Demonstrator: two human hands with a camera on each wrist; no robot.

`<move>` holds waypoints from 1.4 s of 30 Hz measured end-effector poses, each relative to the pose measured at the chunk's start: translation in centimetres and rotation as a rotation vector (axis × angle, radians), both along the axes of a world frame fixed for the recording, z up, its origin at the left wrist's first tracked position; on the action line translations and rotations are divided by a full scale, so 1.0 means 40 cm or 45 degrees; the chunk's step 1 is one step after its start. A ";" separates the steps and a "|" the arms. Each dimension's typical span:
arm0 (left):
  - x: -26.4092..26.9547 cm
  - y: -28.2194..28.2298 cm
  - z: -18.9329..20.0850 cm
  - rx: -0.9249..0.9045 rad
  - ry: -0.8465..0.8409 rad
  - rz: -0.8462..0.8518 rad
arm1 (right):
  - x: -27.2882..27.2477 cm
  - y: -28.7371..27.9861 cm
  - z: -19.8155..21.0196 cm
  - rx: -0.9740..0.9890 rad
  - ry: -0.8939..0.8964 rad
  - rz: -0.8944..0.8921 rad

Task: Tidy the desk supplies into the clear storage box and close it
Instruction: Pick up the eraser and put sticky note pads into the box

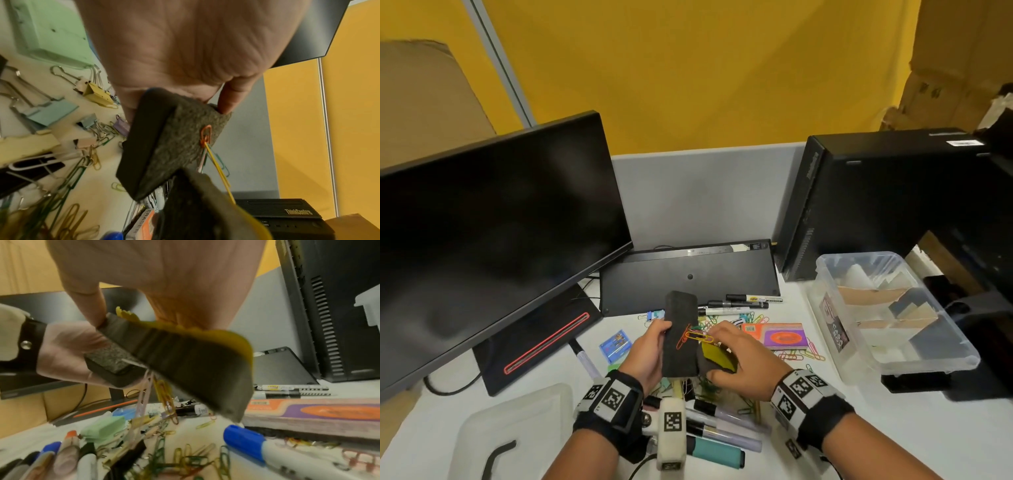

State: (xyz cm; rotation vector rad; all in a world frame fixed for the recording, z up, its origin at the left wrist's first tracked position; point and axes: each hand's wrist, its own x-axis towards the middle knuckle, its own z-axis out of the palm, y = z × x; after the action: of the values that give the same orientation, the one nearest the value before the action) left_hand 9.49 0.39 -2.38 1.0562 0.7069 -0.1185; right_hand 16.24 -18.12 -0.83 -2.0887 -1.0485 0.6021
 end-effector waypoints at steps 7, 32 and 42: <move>-0.006 0.018 -0.003 -0.034 -0.054 0.083 | 0.029 -0.061 -0.028 -0.450 -0.132 0.002; -0.035 0.021 -0.008 0.035 -0.088 0.050 | 0.002 -0.050 0.002 -0.602 -0.408 0.141; 0.001 -0.006 0.004 -0.055 -0.007 0.071 | -0.021 0.009 0.018 -0.222 -0.745 0.454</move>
State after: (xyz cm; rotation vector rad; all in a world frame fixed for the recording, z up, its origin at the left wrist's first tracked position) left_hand 9.54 0.13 -2.20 0.9945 0.7250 -0.0824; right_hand 15.40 -17.76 -0.10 -2.3100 -1.7773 0.2471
